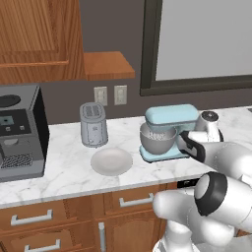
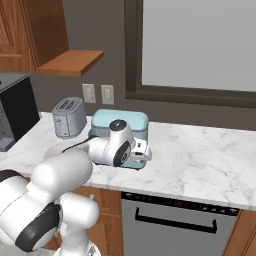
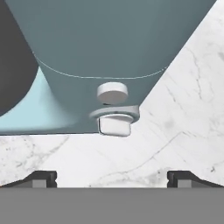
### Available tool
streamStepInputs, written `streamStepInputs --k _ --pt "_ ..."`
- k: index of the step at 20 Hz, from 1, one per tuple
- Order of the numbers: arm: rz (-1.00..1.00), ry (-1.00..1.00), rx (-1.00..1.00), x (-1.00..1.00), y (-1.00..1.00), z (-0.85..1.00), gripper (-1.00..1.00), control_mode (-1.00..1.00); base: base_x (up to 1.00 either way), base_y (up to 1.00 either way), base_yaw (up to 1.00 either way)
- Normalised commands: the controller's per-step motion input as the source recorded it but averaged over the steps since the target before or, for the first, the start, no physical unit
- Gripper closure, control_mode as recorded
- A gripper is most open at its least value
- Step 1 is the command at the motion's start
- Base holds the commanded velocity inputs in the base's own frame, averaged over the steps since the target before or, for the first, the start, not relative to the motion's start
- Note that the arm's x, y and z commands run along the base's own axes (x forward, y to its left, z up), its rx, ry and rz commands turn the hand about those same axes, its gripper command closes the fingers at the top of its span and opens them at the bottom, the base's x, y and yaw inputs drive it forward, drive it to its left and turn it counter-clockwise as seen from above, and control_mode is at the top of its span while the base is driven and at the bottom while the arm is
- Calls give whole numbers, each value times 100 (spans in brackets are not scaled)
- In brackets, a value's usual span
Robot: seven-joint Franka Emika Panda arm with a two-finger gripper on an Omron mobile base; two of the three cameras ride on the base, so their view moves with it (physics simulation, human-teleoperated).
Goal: Add butter and sugar cubes to the stand mixer bowl and then turn on the stand mixer to begin making frosting.
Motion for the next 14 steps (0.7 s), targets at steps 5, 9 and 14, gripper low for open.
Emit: streamStepInputs --k 5,9,14 --pt "6 -15 0 0 0 0 -100 -100 0 0 0" --pt "3 -7 0 4 0 0 -100 -100 0 0 0" --pt "0 0 0 29 0 0 -100 -100 0 0 0"
